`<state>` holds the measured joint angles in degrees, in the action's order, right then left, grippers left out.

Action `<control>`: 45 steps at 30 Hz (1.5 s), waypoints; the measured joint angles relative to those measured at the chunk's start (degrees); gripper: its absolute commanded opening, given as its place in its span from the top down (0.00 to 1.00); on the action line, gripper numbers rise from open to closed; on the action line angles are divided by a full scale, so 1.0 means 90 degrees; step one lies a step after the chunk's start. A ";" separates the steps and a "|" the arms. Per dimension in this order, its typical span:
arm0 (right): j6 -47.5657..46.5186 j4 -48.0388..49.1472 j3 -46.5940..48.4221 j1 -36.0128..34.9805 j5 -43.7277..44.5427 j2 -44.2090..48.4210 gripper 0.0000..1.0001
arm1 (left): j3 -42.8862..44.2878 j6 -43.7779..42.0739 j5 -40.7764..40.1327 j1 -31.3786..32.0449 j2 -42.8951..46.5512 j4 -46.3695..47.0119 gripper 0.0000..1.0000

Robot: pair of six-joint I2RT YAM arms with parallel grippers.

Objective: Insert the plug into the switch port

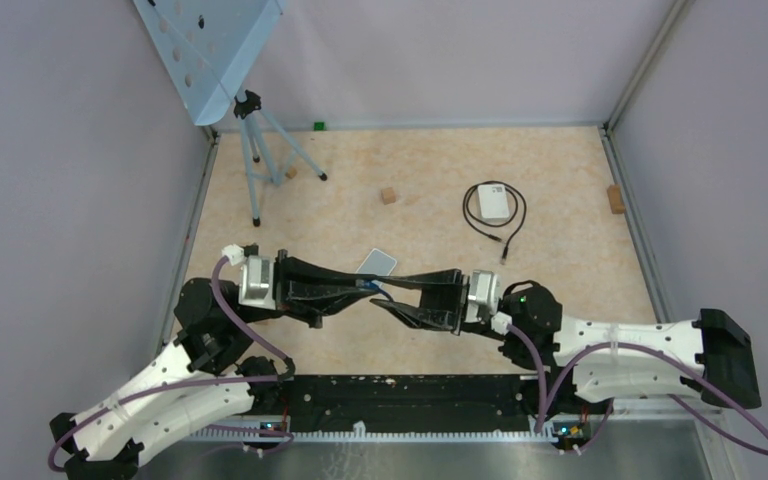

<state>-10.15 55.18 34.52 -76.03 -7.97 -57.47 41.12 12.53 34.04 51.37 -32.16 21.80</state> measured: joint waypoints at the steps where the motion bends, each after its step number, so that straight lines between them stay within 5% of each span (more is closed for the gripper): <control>1: 0.0005 0.0034 0.0000 0.0000 0.0007 0.0000 0.70 | 0.0000 0.0000 0.0000 0.0000 0.0000 0.0017 1.00; 10: 0.0138 0.0369 0.0000 0.0000 -0.0017 -0.0041 0.84 | 0.0000 -0.0002 0.0000 0.0000 -0.0041 0.0109 1.00; 13: 0.0148 0.0413 0.0000 0.0002 -0.0032 -0.0090 0.99 | 0.0000 0.0000 0.0012 0.0000 -0.0053 0.0109 1.00; 17: 0.0158 0.0452 0.0000 0.0002 -0.0034 -0.0100 1.00 | 0.0000 0.0000 0.0029 0.0000 -0.0051 0.0153 1.00; 18: 0.0158 0.0454 0.0000 0.0002 -0.0032 -0.0102 1.00 | 0.0000 0.0000 0.0027 0.0000 -0.0051 0.0151 0.95; 21: 0.0151 0.0427 0.0002 0.0002 0.0012 -0.0097 1.00 | 0.0000 -0.0012 -0.0012 0.0000 -0.0044 0.0134 0.30; 22: 0.0136 0.0328 0.0007 0.0000 0.0058 -0.0070 1.00 | 0.0000 -0.0012 -0.0090 0.0000 -0.0029 0.0090 0.15; 24: 0.0056 -0.0032 0.0012 0.0000 0.0223 0.0029 1.00 | 0.0000 0.0158 -0.0410 0.0005 0.0024 -0.0073 0.02; 31: -0.1161 -0.3138 0.0576 0.0002 0.1625 0.1100 1.00 | 0.0180 0.0835 -0.2470 0.0005 0.0121 -0.1588 0.01; 38: -0.2800 -0.6630 0.2800 0.0945 0.2195 0.1460 1.00 | 0.0362 0.1583 -0.4369 0.0005 -0.0313 -0.3354 0.01; 42: -0.3072 -0.7604 0.3415 0.1610 0.2157 0.1263 1.00 | 0.0333 0.1906 -0.5015 -0.0124 -0.0687 -0.3973 0.01; 45: -0.2956 -0.7723 0.2858 0.1676 0.1987 0.1061 1.00 | 0.0185 0.2057 -0.5073 -0.0563 -0.1030 -0.4165 0.01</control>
<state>-36.75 -14.33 60.25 -60.95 9.91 -47.92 42.78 31.05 -11.62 46.30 -41.43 -15.68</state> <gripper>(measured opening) 0.027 0.987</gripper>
